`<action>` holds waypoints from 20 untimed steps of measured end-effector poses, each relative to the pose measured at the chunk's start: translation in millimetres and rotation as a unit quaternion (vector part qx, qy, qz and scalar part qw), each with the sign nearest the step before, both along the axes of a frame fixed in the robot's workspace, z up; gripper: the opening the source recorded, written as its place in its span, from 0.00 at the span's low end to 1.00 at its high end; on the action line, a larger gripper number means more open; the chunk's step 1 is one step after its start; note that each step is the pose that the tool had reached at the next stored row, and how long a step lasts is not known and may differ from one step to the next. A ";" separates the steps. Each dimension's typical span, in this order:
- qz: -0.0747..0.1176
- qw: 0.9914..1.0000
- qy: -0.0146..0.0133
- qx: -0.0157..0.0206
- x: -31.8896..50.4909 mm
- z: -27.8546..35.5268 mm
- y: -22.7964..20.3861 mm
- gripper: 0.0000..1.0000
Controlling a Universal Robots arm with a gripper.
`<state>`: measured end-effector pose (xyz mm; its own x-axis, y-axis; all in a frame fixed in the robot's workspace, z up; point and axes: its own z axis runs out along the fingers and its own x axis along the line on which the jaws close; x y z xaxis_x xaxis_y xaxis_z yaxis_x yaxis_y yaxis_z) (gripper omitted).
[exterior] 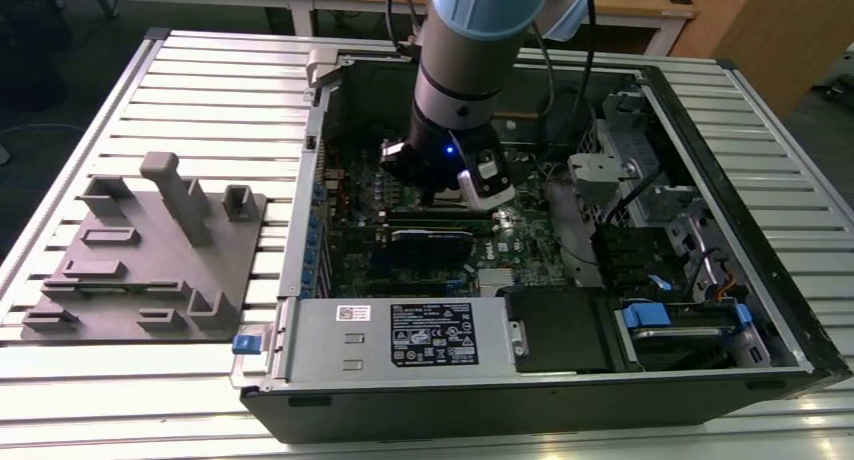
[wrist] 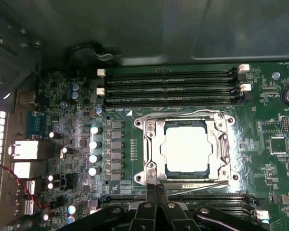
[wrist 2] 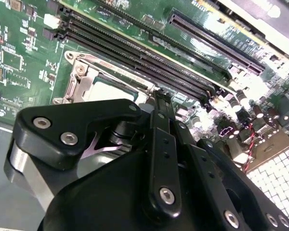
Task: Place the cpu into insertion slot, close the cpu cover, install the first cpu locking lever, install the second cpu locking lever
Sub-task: 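Install the second cpu locking lever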
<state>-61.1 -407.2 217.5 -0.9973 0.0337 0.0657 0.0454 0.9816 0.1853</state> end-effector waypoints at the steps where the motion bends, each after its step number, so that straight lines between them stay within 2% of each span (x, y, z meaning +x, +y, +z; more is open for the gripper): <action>1: 0.000 1.000 0.000 0.000 0.1 -0.1 0.0 0.11; 9: 0.000 1.000 0.000 0.000 -0.8 -0.4 -0.3 0.11; 15: -0.018 1.000 0.000 0.000 -0.7 -1.6 -3.9 0.11; 20: -0.019 1.000 0.000 0.000 -1.2 -2.7 -6.2 0.11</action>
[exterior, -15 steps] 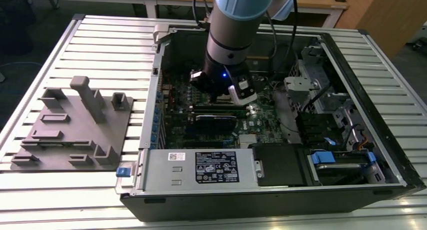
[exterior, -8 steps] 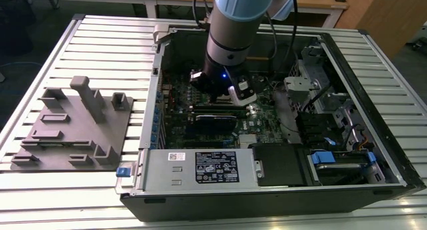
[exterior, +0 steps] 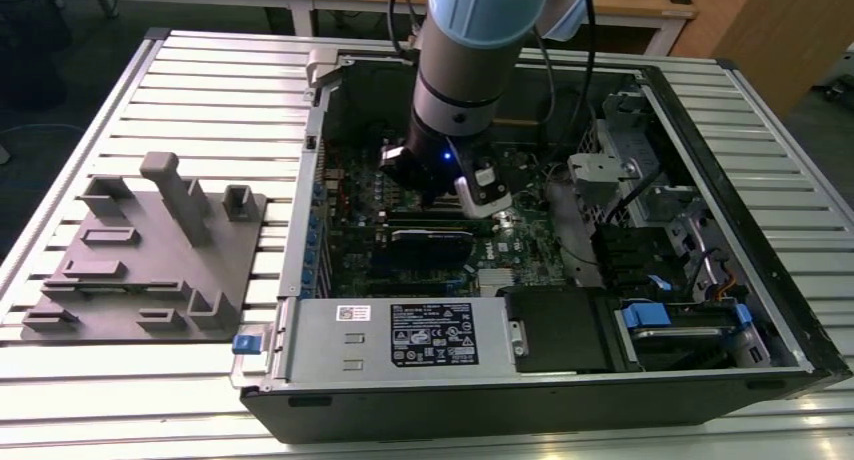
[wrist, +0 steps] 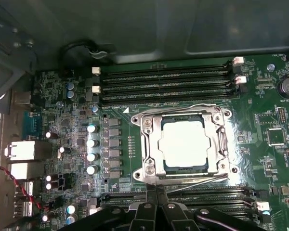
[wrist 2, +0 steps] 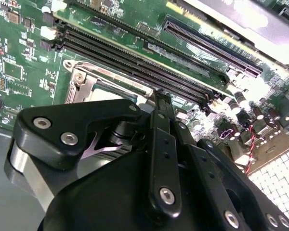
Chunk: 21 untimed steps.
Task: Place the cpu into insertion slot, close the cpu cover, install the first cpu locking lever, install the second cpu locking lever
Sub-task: 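Install the second cpu locking lever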
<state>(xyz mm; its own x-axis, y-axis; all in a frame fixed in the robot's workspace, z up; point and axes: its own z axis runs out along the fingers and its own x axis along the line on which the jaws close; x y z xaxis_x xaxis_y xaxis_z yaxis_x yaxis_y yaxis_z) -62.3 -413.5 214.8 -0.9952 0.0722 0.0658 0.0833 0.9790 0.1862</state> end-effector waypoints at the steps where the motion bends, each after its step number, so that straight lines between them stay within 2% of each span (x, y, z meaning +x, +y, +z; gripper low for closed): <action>1: 0.000 1.000 0.000 0.000 -0.1 -0.5 -0.3 0.11; 6: 0.000 1.000 0.001 0.001 -0.9 -3.3 -2.1 0.11; 9: 0.002 1.000 0.001 0.005 -2.4 -6.4 -2.1 0.11; 11: 0.004 1.000 0.001 0.011 -3.1 -8.2 -2.1 0.11; 13: 0.005 1.000 0.001 0.020 -3.5 -9.5 -2.1 0.11; 14: 0.006 1.000 0.001 0.023 -3.5 -10.0 -2.1 0.11; 21: 0.006 1.000 0.001 0.024 -3.7 -12.0 -5.4 0.11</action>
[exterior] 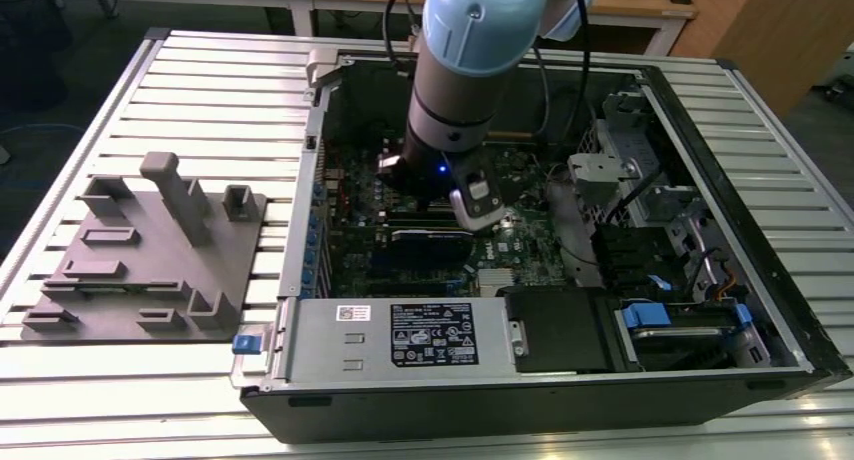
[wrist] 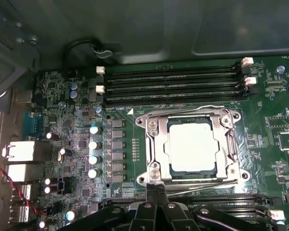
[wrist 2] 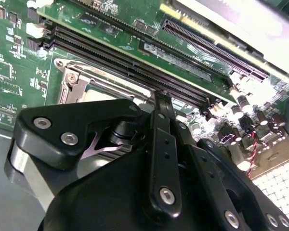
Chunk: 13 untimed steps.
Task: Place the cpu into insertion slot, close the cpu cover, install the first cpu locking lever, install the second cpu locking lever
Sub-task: 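Install the second cpu locking lever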
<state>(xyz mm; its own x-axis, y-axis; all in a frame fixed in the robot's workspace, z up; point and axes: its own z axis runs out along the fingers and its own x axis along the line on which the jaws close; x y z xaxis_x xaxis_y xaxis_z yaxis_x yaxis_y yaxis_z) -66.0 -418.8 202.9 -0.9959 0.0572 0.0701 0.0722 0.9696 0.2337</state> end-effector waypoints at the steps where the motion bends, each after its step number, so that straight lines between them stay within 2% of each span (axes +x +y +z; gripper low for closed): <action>1: 0.000 1.000 0.000 0.000 -0.3 0.0 -0.7 0.11; 7: 0.001 1.000 0.000 0.001 -2.3 -0.1 -3.2 0.11; 10: 0.001 1.000 0.000 0.005 -3.2 -0.5 -3.6 0.11; 13: 0.001 1.000 0.000 0.010 -3.5 -2.2 -3.5 0.11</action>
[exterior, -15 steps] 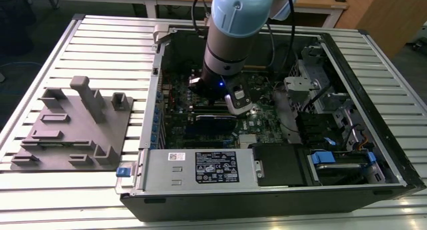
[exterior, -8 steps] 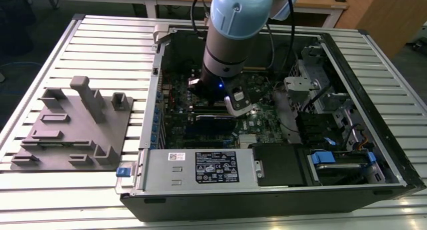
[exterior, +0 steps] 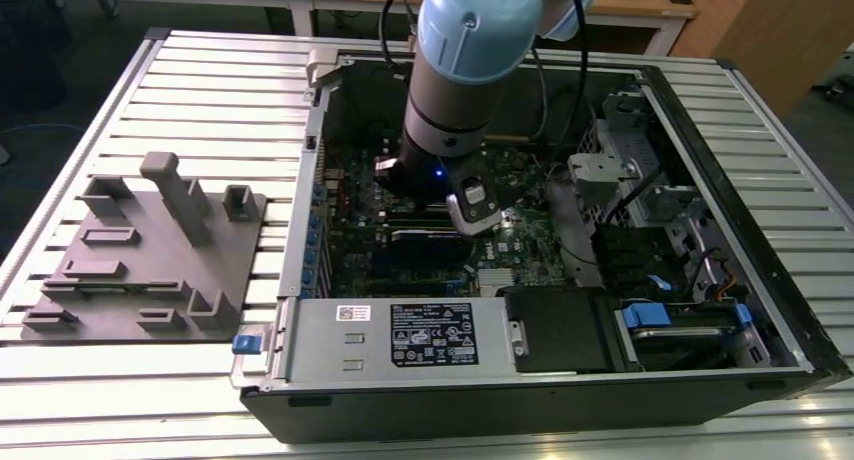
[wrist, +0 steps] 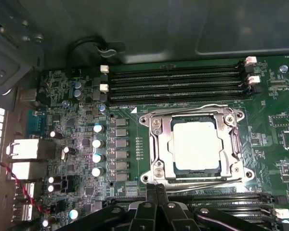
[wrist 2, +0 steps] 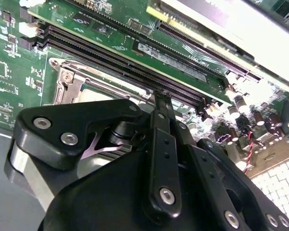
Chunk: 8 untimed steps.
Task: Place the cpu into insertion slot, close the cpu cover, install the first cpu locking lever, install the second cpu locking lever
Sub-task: 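Install the second cpu locking lever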
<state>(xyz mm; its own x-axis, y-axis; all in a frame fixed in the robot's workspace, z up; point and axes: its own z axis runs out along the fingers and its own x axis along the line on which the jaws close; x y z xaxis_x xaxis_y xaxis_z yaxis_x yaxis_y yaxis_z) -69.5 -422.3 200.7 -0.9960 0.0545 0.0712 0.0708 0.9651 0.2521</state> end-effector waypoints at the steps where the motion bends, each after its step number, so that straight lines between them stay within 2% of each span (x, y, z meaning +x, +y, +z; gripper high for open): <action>1: 0.000 1.000 0.000 0.001 -0.1 -0.8 0.0 0.11; 8: 0.000 1.000 0.000 0.011 -1.9 -3.1 -0.3 0.11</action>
